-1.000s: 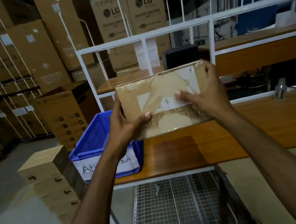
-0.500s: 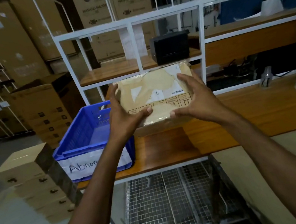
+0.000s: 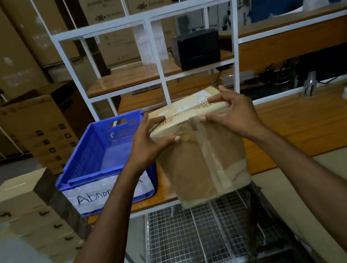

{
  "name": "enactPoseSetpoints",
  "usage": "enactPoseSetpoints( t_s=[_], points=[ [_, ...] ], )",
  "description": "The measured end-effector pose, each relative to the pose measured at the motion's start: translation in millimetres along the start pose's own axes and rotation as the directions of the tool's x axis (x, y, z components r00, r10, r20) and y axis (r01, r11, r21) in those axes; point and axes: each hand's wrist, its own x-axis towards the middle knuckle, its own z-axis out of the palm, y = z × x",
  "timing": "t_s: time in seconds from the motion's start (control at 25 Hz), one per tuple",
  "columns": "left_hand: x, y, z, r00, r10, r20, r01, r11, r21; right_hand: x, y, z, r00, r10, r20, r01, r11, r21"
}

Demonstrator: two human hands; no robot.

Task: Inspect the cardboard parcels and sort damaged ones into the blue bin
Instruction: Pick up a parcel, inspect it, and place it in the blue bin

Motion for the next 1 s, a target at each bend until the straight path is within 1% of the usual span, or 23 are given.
enactPoseSetpoints(
  t_s=[0.12,0.2,0.28,0.44,0.48,0.6,0.64,0.72,0.76,0.84,0.88,0.92,0.96,1.0],
  points=[
    [3,-10,14,0.999,0.017,-0.049,-0.020,0.998,-0.054,8,4,4,0.999,0.026,0.024,-0.025,1.000,-0.011],
    [9,-16,22,0.997,0.035,-0.067,-0.039,0.998,-0.058,11,14,9,0.999,0.041,0.031,-0.040,0.999,-0.030],
    [20,-23,27,0.998,0.020,-0.068,-0.024,0.998,-0.065,14,26,15,0.997,0.067,0.047,-0.065,0.997,-0.044],
    [44,-35,31,0.997,0.004,-0.081,-0.008,0.999,-0.053,28,49,25,0.994,0.102,0.047,-0.101,0.995,-0.006],
    [52,-38,35,0.994,-0.005,-0.106,-0.002,0.998,-0.058,33,54,28,0.993,0.111,0.044,-0.111,0.994,-0.001],
    [70,-42,51,0.966,-0.081,-0.246,0.060,0.994,-0.088,45,70,43,0.988,0.136,0.079,-0.135,0.991,-0.012],
    [75,-45,55,0.959,-0.110,-0.262,0.083,0.990,-0.113,48,76,47,0.987,0.142,0.078,-0.142,0.990,0.000],
    [82,-57,65,0.961,-0.181,-0.211,0.142,0.972,-0.187,57,86,56,0.983,0.180,0.044,-0.182,0.982,0.044],
    [83,-64,72,0.958,-0.202,-0.204,0.163,0.968,-0.192,60,89,62,0.979,0.205,-0.002,-0.205,0.978,0.045],
    [87,-73,86,0.930,-0.261,-0.260,0.212,0.956,-0.202,69,92,77,0.963,0.244,-0.113,-0.242,0.970,0.033],
    [91,-73,92,0.910,-0.288,-0.298,0.233,0.950,-0.207,76,95,83,0.957,0.253,-0.140,-0.252,0.967,0.030],
    [96,-73,96,0.900,-0.298,-0.319,0.242,0.949,-0.202,82,100,85,0.959,0.255,-0.123,-0.253,0.967,0.027],
    [98,-74,96,0.910,-0.288,-0.300,0.239,0.952,-0.189,86,107,86,0.964,0.259,-0.058,-0.258,0.966,0.022],
    [98,-79,96,0.931,-0.277,-0.238,0.241,0.955,-0.171,84,116,86,0.962,0.271,0.031,-0.272,0.962,0.015]
  ],
)
